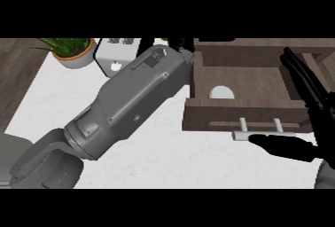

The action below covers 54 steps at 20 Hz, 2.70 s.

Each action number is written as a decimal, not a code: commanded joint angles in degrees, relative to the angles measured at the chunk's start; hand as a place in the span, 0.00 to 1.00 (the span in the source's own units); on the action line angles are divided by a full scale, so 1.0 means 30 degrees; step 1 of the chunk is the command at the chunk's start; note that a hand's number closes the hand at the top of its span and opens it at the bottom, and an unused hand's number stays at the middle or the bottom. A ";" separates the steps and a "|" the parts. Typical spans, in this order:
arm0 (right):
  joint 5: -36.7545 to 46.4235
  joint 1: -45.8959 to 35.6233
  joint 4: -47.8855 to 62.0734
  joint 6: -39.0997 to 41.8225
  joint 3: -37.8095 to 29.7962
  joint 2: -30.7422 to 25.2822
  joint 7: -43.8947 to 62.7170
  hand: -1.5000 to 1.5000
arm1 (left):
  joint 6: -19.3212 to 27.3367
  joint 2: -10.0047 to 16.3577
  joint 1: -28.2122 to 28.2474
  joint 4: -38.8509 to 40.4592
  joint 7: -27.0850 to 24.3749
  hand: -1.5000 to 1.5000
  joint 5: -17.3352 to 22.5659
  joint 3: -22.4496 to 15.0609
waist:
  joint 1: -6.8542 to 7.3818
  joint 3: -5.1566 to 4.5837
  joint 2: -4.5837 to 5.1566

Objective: Pick up the can, place it into the drawer and close the drawer

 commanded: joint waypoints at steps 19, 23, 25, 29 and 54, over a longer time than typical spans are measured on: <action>0.9022 -0.7819 1.9425 -0.9547 0.1970 0.0107 -0.2136 0.00 | 0.0546 0.4218 0.3346 -0.5450 0.2845 0.00 -0.2187 0.0162 | 0.0447 0.0015 -0.0042; 0.9603 -0.9205 2.2717 -1.1638 0.1242 -0.0320 -0.2675 0.00 | 0.0892 0.4688 0.3562 -0.6443 0.3803 0.00 -0.2667 -0.0072 | 0.0476 0.0024 0.0002; 1.0062 -0.9579 2.4006 -1.3035 0.1084 0.0218 -0.2169 0.00 | 0.0433 0.5749 0.3293 -0.6675 0.4576 0.00 -0.2742 -0.0013 | 0.0627 0.0032 0.0058; 1.0173 -1.0667 2.6148 -1.4450 0.0414 -0.0107 -0.2550 0.00 | 0.0434 0.6155 0.4331 -0.7924 0.4437 0.00 -0.3107 0.0075 | 0.0654 0.0030 0.0084; 1.0767 -1.8773 3.4336 -1.7675 -0.2106 -0.3118 -0.2136 0.00 | 0.0482 0.8514 0.5505 -1.1735 0.7019 0.00 -0.4189 0.0507 | 0.1813 0.0045 0.0498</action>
